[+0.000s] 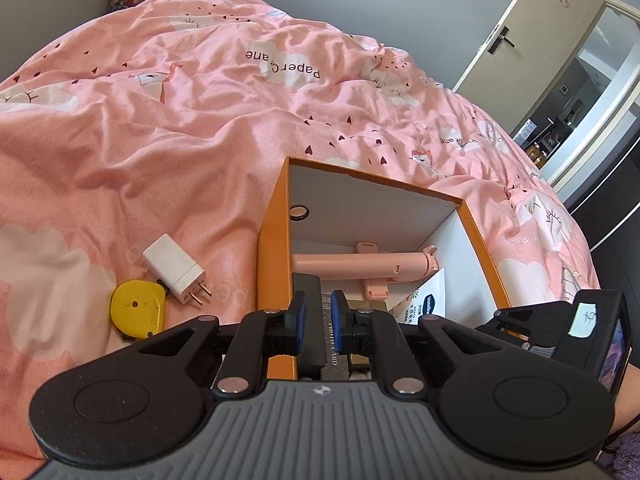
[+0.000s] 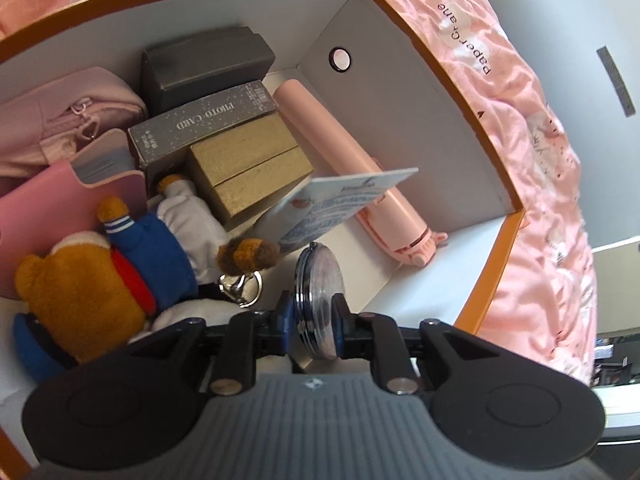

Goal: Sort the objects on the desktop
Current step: 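Lower the compact mirror into the box and open the right gripper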

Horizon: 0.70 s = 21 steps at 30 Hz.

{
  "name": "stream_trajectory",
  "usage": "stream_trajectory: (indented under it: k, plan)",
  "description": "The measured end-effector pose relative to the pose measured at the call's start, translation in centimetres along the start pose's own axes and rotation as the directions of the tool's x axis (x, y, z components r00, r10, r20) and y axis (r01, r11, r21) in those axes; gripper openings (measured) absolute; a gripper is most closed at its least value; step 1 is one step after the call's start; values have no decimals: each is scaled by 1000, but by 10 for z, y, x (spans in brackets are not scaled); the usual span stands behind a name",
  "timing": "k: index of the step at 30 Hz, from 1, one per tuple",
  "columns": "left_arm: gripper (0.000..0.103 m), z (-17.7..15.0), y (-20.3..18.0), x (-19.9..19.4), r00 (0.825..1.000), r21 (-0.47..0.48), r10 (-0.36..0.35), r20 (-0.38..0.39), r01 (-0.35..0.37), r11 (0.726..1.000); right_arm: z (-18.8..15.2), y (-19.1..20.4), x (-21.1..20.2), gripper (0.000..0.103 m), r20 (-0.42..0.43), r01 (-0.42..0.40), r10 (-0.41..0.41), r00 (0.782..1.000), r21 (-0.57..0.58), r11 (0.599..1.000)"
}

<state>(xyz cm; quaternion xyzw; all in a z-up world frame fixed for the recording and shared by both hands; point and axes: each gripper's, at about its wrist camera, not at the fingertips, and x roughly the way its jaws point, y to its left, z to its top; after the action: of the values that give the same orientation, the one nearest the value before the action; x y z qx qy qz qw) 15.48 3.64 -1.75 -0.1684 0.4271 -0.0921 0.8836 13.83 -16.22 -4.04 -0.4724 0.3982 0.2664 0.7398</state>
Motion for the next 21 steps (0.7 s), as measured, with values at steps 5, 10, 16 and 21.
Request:
stream_trajectory:
  k: [5,10,16,21]
  plan:
    - [13,-1,1,-1,1000,-9,-4,3,4,1000,-5,-10,-4,21,15,-71,70,997,93,993]
    - [14,-1,4,-6,1000,-19,0,18,0,1000,-4,-13,-9,22,16,-92,91,996,113,989]
    - [14,0,7,-10,1000,-20,1,21,0,1000,-4,-9,-15,22,32,-103,99,995,155,983]
    - [14,-1,5,-18,999,-4,-3,33,3,1000,-9,-3,-31,23,60,-93,83,995,197,976]
